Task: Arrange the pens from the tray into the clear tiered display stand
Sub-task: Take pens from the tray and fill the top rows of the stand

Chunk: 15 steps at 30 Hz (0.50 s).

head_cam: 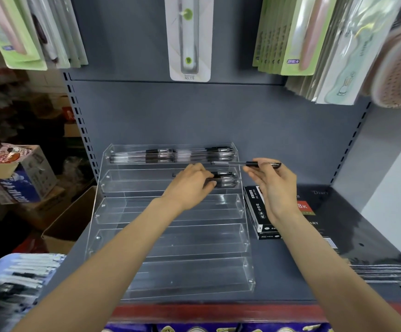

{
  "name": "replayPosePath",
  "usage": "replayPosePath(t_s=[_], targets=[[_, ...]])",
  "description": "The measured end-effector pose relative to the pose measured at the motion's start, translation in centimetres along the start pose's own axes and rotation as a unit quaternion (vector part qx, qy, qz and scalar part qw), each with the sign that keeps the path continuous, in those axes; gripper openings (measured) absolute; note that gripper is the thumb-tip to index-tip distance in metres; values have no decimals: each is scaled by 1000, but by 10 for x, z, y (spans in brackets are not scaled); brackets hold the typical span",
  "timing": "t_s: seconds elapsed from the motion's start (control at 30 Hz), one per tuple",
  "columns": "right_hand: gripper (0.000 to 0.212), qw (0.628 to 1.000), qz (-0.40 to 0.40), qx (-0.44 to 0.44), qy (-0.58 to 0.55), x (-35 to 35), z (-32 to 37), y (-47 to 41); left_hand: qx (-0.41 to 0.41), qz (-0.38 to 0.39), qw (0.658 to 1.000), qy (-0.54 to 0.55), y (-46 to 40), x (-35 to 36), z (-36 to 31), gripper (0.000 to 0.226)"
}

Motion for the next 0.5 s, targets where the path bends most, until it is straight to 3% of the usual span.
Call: replayPosePath(t_s=[0.13,0.3,0.4,0.5], targets=[[11,1000,-3,0,-4,1,2,-1,2,-9,1000,14,2,-6,-3,37],[10,1000,-1,12,26,5,-4,-1,-10,-174,980,98,18,-36,13,25],[12,999,27,23,38,17,-10,0,51,-143,982,113,19,-39,7,35],[12,997,59,26,41,29,-12,0,74,-116,981,138,15,-37,6,30]])
Point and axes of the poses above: each hand's wrist, its own y-axis away from the middle knuckle, its own x-axis out of the palm, z = x × y, the point moved 7 cm from there along -y, towards the middle knuckle, and after that the axes turned 2 degrees about z, right-handed, at the moved point
